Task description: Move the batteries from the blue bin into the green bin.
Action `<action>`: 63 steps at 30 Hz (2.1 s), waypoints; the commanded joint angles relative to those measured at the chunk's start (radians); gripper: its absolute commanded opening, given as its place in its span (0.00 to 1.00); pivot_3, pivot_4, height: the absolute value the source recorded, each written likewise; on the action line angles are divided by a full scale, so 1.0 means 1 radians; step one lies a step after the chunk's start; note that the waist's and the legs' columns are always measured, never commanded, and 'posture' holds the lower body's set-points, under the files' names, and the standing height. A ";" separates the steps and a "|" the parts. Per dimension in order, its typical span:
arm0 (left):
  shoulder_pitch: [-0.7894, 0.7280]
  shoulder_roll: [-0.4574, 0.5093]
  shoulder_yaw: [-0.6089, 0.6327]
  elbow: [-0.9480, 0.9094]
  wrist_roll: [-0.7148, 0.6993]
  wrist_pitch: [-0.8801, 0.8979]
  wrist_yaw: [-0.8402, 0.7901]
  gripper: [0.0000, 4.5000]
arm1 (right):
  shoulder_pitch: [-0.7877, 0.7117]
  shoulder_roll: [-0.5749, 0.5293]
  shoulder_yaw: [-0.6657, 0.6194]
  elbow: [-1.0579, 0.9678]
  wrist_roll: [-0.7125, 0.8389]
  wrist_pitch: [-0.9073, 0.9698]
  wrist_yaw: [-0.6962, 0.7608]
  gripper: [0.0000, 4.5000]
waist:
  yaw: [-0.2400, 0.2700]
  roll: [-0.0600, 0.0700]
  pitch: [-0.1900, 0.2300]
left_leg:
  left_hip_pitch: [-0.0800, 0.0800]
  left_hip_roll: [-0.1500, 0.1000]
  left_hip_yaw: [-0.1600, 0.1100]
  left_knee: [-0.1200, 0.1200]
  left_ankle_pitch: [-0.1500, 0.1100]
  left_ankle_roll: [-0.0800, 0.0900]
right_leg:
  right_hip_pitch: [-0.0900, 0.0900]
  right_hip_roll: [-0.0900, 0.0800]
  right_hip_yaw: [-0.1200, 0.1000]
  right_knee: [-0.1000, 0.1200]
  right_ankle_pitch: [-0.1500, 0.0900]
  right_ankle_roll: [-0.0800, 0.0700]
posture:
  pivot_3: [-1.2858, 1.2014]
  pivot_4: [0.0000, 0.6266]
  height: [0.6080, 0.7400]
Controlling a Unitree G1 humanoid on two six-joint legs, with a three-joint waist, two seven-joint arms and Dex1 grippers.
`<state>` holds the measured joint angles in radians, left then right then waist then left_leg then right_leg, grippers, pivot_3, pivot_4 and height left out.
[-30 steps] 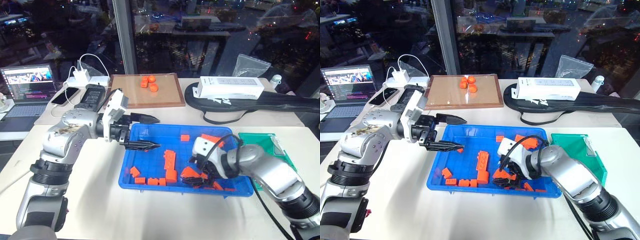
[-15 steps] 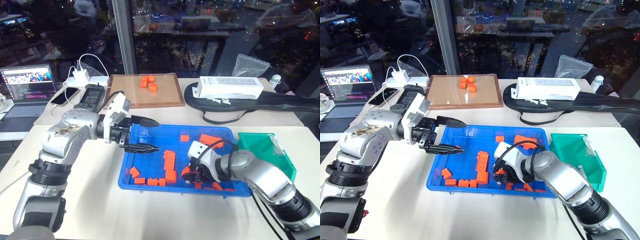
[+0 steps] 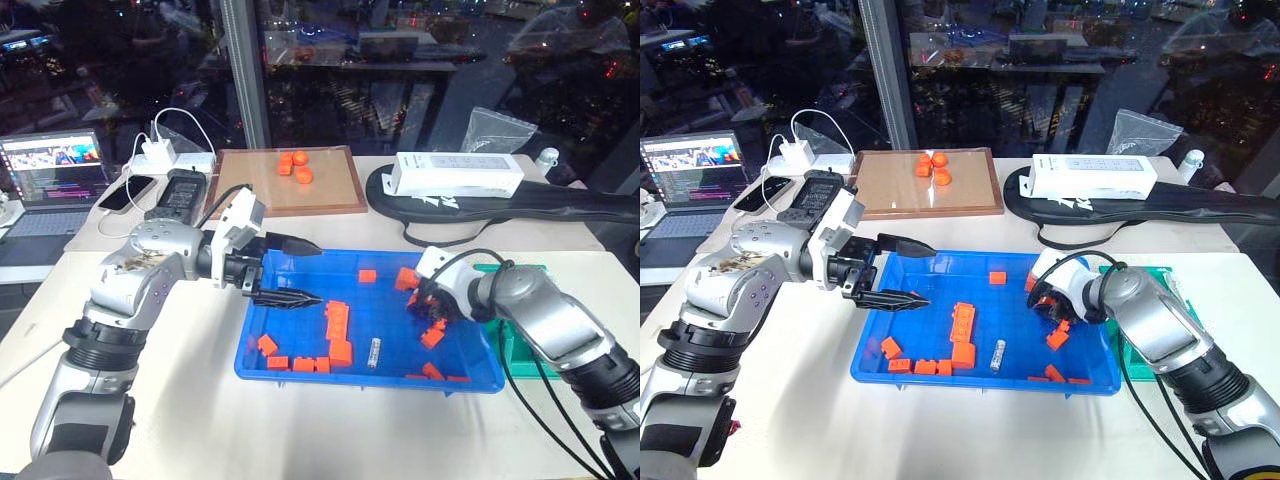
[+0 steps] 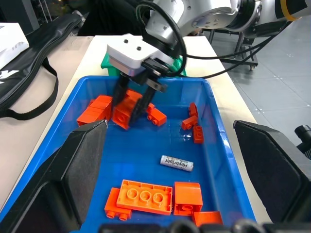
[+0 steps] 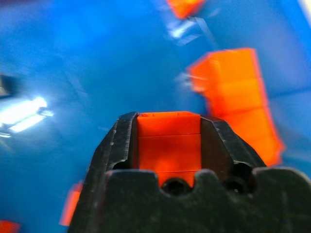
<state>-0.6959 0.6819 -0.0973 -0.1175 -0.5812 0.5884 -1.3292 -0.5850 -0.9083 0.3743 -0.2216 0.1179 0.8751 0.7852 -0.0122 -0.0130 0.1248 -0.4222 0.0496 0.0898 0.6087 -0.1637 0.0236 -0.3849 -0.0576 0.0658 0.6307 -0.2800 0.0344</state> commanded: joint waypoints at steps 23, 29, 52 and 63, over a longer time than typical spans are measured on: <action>0.020 0.011 0.010 -0.029 0.013 -0.014 0.010 1.00 | 0.020 0.100 0.111 -0.210 0.148 0.128 0.147 0.99 | 0.001 -0.001 0.000 | 0.000 0.000 -0.001 0.001 0.000 0.000 | 0.000 0.000 0.000 0.001 0.000 0.000 | 0.52 0.24 1.00; 0.019 0.021 0.017 -0.030 0.018 -0.014 0.008 1.00 | 0.017 0.103 0.162 -0.165 0.094 0.138 0.131 0.87 | 0.001 -0.001 -0.001 | 0.000 0.000 -0.001 0.001 0.000 0.000 | 0.000 0.000 0.000 0.001 0.000 0.000 | 0.52 0.24 1.00; -0.065 -0.043 -0.054 0.087 0.084 -0.103 -0.066 1.00 | -0.005 -0.340 -0.338 0.123 0.105 -0.038 0.273 0.55 | 0.023 -0.001 -0.001 | -0.002 -0.001 0.005 0.001 0.000 0.000 | -0.001 -0.002 -0.001 -0.001 0.000 -0.001 | 0.52 0.24 1.00; -0.056 -0.064 -0.034 0.085 0.055 -0.081 -0.053 1.00 | 0.220 -0.380 -0.373 0.201 0.070 -0.157 0.292 0.55 | -0.005 0.004 -0.003 | 0.000 0.000 0.001 0.000 0.000 0.000 | -0.001 0.001 0.003 0.001 0.000 -0.001 | 0.52 0.24 1.00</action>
<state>-0.7457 0.6170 -0.1547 -0.0088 -0.5111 0.5064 -1.3859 -0.3645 -1.2878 0.0118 -0.0164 0.2088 0.7579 1.0879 -0.0175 -0.0092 0.1213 -0.4215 0.0498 0.0908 0.6088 -0.1637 0.0237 -0.3852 -0.0568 0.0685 0.6314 -0.2803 0.0338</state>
